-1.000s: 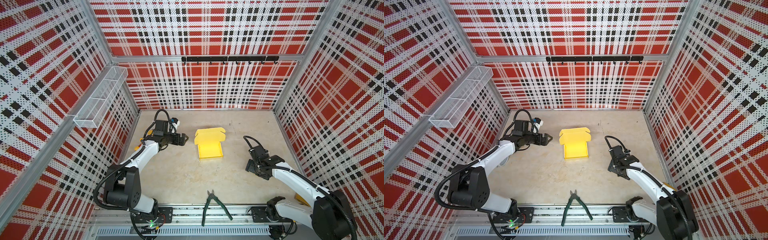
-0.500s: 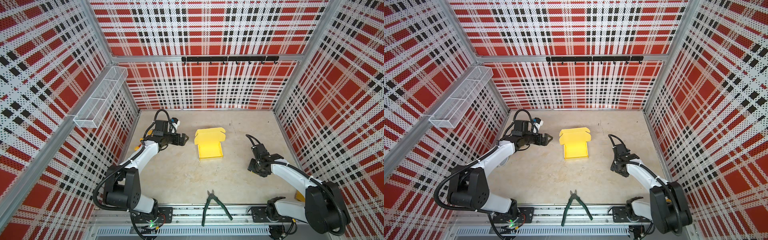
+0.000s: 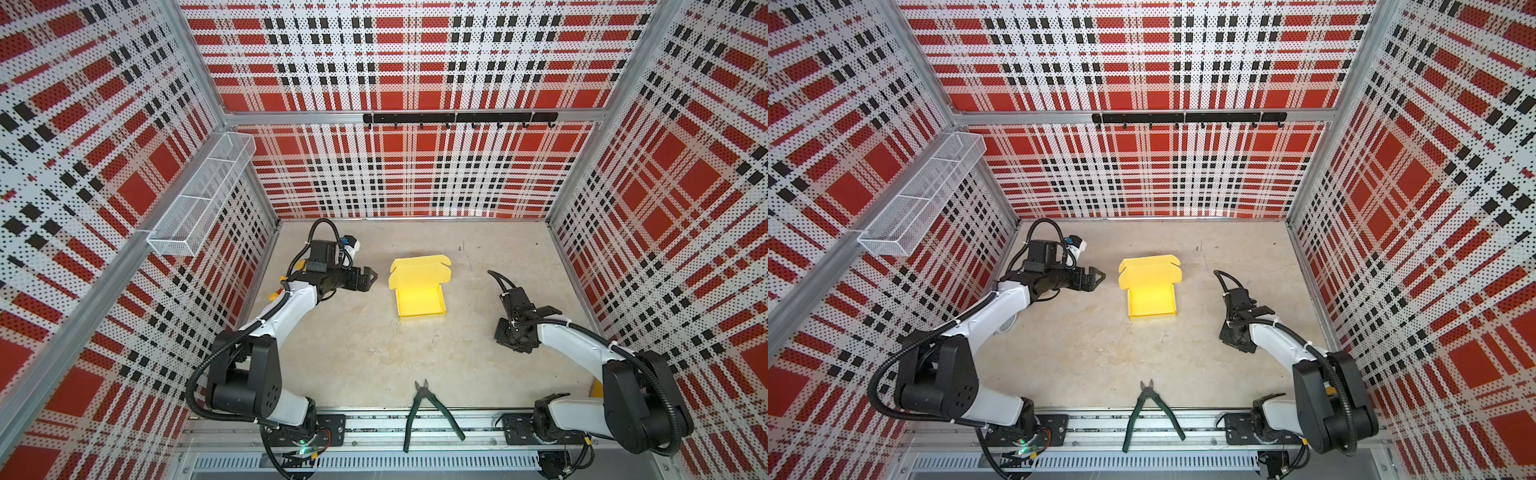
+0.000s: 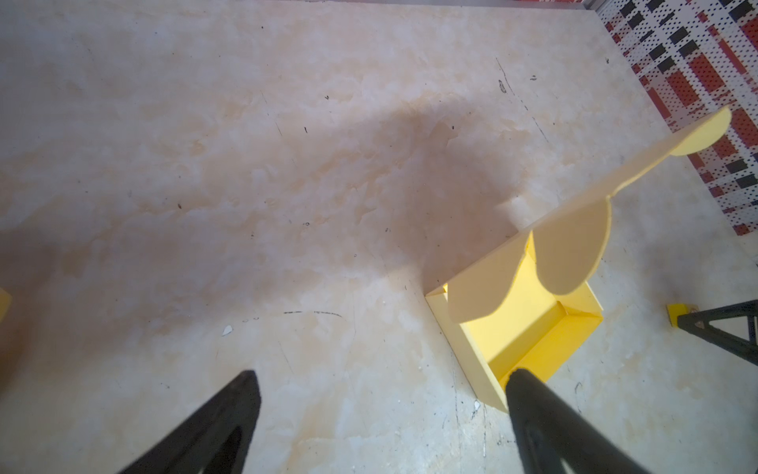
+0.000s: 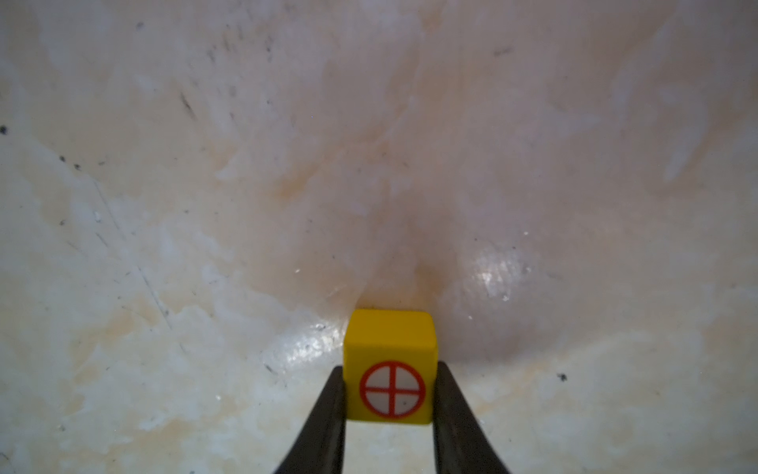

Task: Fold the paper box
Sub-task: 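Carry the cube with the right gripper into the box's open end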

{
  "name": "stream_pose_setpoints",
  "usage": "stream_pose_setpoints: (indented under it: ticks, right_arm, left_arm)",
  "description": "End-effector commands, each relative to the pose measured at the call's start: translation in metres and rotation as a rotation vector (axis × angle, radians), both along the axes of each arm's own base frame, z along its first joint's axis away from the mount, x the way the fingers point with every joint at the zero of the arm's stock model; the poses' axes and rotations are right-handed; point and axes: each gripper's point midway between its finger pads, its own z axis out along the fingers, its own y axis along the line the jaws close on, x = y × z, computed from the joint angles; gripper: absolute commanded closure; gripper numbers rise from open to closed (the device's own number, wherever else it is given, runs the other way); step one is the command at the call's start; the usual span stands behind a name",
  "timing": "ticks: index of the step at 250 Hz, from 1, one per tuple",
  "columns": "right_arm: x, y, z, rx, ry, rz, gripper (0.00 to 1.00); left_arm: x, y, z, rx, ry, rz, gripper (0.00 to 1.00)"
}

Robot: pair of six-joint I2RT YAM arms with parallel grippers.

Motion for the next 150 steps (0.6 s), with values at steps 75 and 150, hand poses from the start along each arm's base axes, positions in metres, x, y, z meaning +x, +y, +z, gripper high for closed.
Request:
stream_pose_setpoints:
  ticks: [75,150]
  right_arm:
    - [0.036,0.037,0.032,-0.046,-0.060,0.130,0.71]
    - [0.075,0.099,0.077,-0.040,-0.202,0.285,0.71]
  left_arm:
    - [0.002,0.000,0.006,-0.011,-0.026,-0.001,0.05]
    - [0.009,0.007,0.009,-0.039,0.001,0.022,0.07]
